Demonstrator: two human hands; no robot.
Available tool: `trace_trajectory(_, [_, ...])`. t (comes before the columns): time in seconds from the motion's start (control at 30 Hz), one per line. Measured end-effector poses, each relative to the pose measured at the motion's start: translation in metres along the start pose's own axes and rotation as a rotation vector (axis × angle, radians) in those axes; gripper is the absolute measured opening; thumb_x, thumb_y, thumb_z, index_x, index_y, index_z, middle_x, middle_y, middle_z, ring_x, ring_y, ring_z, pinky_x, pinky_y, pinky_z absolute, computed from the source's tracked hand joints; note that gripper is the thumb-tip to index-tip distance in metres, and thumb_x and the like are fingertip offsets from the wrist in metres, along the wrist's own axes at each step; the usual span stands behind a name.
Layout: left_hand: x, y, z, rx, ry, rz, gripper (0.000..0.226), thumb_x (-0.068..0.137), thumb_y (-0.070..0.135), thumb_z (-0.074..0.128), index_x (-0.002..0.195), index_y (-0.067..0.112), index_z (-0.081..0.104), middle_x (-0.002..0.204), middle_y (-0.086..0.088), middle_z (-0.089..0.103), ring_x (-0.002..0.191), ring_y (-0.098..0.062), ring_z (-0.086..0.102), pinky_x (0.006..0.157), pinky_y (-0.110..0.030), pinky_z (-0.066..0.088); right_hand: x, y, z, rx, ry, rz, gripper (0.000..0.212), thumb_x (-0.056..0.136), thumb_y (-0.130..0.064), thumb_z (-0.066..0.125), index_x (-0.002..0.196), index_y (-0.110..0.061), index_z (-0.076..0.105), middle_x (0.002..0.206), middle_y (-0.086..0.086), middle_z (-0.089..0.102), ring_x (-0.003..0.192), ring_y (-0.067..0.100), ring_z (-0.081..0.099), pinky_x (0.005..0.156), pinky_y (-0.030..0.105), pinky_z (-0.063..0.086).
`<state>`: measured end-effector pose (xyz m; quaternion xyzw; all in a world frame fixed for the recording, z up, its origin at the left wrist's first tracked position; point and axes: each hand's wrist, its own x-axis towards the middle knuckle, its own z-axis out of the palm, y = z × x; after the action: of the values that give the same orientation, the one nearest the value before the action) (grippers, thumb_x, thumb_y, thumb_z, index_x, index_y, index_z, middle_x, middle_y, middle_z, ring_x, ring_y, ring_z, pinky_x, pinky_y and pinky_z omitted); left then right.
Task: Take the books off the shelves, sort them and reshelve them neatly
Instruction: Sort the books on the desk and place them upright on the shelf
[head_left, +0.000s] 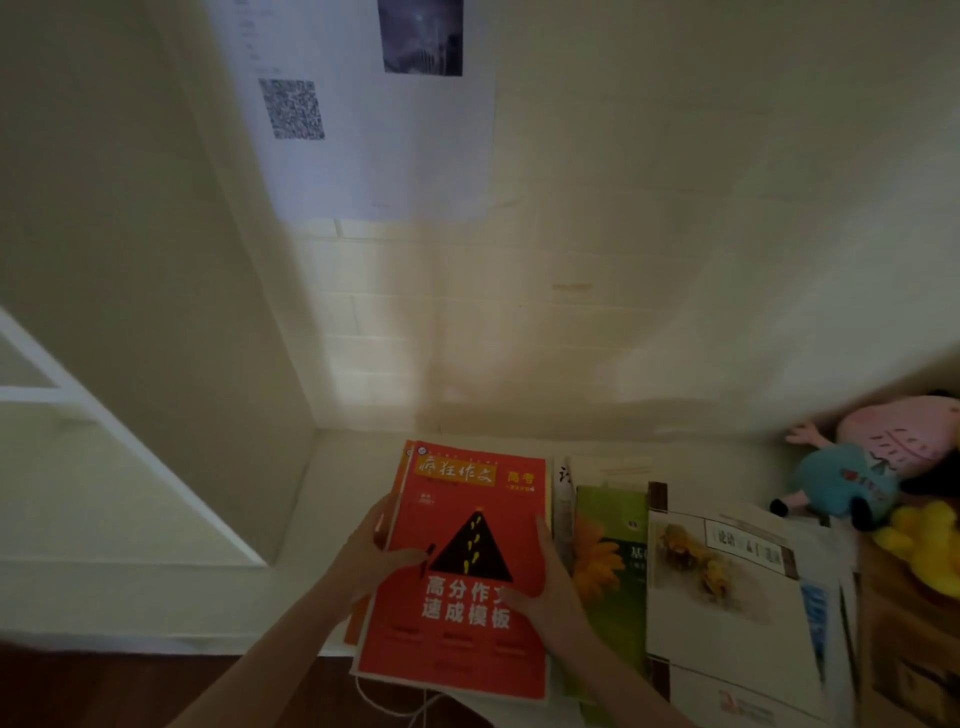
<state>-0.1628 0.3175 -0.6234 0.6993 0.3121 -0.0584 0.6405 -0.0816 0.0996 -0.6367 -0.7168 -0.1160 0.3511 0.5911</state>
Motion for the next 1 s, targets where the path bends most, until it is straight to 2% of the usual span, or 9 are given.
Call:
trace_trajectory(0.17, [-0.005, 0.003, -0.002, -0.101, -0.021, -0.027, 0.083, 0.040, 0.039, 0.089, 0.115, 0.036, 0.053, 0.090, 0.004, 0.074, 0.078, -0.018, 0.072, 0.065, -0.035, 0.059, -0.002, -0.005, -0.001, -0.057, -0.007, 0.016, 0.099, 0.075, -0.022, 0.076, 0.143, -0.042, 0.006, 0.126, -0.021, 0.037, 0.113, 0.003, 0.051, 0.090, 0.029, 0.054])
trace_trajectory(0.23, [-0.009, 0.002, 0.001, -0.135, -0.018, 0.005, 0.075, 0.055, 0.028, 0.089, 0.121, 0.028, 0.054, 0.093, 0.002, 0.074, 0.082, -0.025, 0.072, 0.069, -0.042, 0.059, -0.004, -0.008, -0.002, -0.047, -0.023, 0.018, 0.103, 0.066, -0.031, 0.077, 0.146, -0.035, 0.011, 0.122, -0.026, 0.035, 0.109, 0.000, 0.051, 0.086, 0.027, 0.055])
trace_trajectory(0.33, [-0.021, 0.010, 0.007, -0.191, -0.021, 0.073, 0.058, 0.076, -0.002, 0.071, 0.117, 0.034, 0.051, 0.090, 0.012, 0.073, 0.080, -0.025, 0.072, 0.061, -0.033, 0.059, -0.007, -0.007, -0.007, -0.003, -0.041, 0.014, 0.103, 0.067, -0.017, 0.082, 0.148, -0.030, 0.020, 0.128, -0.016, 0.040, 0.110, 0.009, 0.057, 0.079, 0.027, 0.057])
trace_trajectory(0.47, [-0.031, 0.022, 0.006, -0.190, 0.027, 0.158, 0.062, 0.075, 0.005, 0.073, 0.121, 0.039, 0.047, 0.094, 0.011, 0.072, 0.086, -0.022, 0.071, 0.066, -0.038, 0.060, -0.011, -0.015, -0.010, 0.066, -0.011, -0.027, 0.092, 0.073, 0.007, 0.073, 0.140, -0.040, 0.030, 0.139, 0.000, 0.042, 0.113, 0.019, 0.060, 0.078, 0.041, 0.059])
trace_trajectory(0.57, [-0.039, 0.032, 0.001, -0.198, 0.058, 0.238, 0.092, 0.067, 0.030, 0.083, 0.134, 0.054, 0.024, 0.099, 0.001, 0.071, 0.087, -0.022, 0.071, 0.063, -0.035, 0.059, -0.021, -0.037, -0.013, 0.084, -0.018, -0.067, 0.088, 0.071, 0.000, 0.074, 0.140, -0.039, 0.035, 0.137, -0.002, 0.045, 0.112, 0.020, 0.061, 0.075, 0.038, 0.059])
trace_trajectory(0.63, [-0.049, 0.043, -0.003, -0.163, 0.062, 0.315, 0.098, 0.068, 0.033, 0.082, 0.134, 0.065, 0.017, 0.104, 0.009, 0.069, 0.092, -0.017, 0.070, 0.063, -0.030, 0.058, -0.028, -0.055, -0.015, 0.086, -0.025, -0.099, 0.086, 0.071, 0.000, 0.073, 0.139, -0.038, 0.037, 0.134, -0.005, 0.046, 0.109, 0.021, 0.064, 0.073, 0.037, 0.059])
trace_trajectory(0.73, [-0.069, 0.062, -0.010, -0.101, 0.053, 0.423, 0.080, 0.076, 0.021, 0.071, 0.126, 0.068, 0.030, 0.115, 0.024, 0.062, 0.102, -0.009, 0.065, 0.071, -0.029, 0.058, -0.038, -0.081, -0.017, 0.039, -0.023, -0.177, 0.080, 0.072, -0.004, 0.074, 0.137, -0.038, 0.041, 0.136, -0.005, 0.048, 0.109, 0.017, 0.063, 0.073, 0.035, 0.059])
trace_trajectory(0.83, [-0.093, 0.081, -0.024, -0.037, 0.066, 0.462, 0.081, 0.071, 0.027, 0.077, 0.129, 0.064, 0.035, 0.124, 0.012, 0.056, 0.107, -0.011, 0.062, 0.078, -0.032, 0.058, -0.049, -0.110, -0.017, 0.025, -0.065, -0.232, 0.081, 0.071, -0.014, 0.080, 0.138, -0.036, 0.042, 0.136, 0.000, 0.051, 0.106, 0.014, 0.065, 0.071, 0.032, 0.059])
trace_trajectory(1.0, [-0.146, 0.113, -0.046, 0.002, 0.085, 0.568, 0.089, 0.068, 0.015, 0.083, 0.127, 0.064, 0.037, 0.128, 0.013, 0.050, 0.113, -0.007, 0.057, 0.082, -0.030, 0.056, -0.073, -0.163, -0.007, -0.072, -0.053, -0.377, 0.077, 0.079, 0.001, 0.071, 0.134, -0.044, 0.043, 0.132, -0.007, 0.051, 0.099, -0.004, 0.063, 0.069, 0.018, 0.055])
